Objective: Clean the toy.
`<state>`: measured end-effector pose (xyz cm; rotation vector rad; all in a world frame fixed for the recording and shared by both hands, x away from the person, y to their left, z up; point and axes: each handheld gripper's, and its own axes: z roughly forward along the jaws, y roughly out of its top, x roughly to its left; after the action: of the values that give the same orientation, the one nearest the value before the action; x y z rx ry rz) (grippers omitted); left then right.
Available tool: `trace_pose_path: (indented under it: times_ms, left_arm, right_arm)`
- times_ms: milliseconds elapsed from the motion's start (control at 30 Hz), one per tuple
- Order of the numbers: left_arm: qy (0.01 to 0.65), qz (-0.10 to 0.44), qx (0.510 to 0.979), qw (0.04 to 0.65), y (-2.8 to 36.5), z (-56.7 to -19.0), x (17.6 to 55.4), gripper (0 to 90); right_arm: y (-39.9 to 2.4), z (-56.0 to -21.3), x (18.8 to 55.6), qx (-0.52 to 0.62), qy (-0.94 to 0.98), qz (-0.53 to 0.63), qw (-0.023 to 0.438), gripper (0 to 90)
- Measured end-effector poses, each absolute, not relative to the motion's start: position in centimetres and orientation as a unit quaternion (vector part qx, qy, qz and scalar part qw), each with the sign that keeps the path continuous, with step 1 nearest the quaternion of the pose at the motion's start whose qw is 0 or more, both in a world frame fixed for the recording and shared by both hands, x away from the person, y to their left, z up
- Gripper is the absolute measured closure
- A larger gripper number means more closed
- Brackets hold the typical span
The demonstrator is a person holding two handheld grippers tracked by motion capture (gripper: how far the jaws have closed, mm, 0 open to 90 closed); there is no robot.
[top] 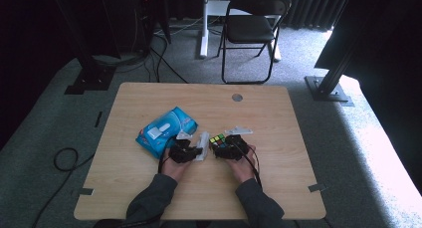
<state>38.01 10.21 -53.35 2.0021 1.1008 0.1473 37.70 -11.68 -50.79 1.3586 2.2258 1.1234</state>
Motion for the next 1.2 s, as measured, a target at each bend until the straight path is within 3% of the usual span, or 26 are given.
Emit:
trace_pose_path:
  times_ms: [633, 967, 1200]
  left_arm:
    - [0.443, 0.063, 0.790, 0.418, 10.6, -52.9, 38.3, 83.1]
    - [0.441, 0.062, 0.792, 0.419, 10.4, -53.0, 38.2, 83.1]
    - [0.438, 0.063, 0.792, 0.420, 10.4, -52.9, 38.2, 83.0]
  right_arm:
    - [-12.1, -50.5, 38.0, 0.351, 0.835, 0.408, 0.118, 34.0]
    - [-12.8, -50.6, 38.4, 0.349, 0.832, 0.422, 0.092, 33.6]
    - [-13.4, -49.9, 38.2, 0.362, 0.818, 0.435, 0.102, 38.2]
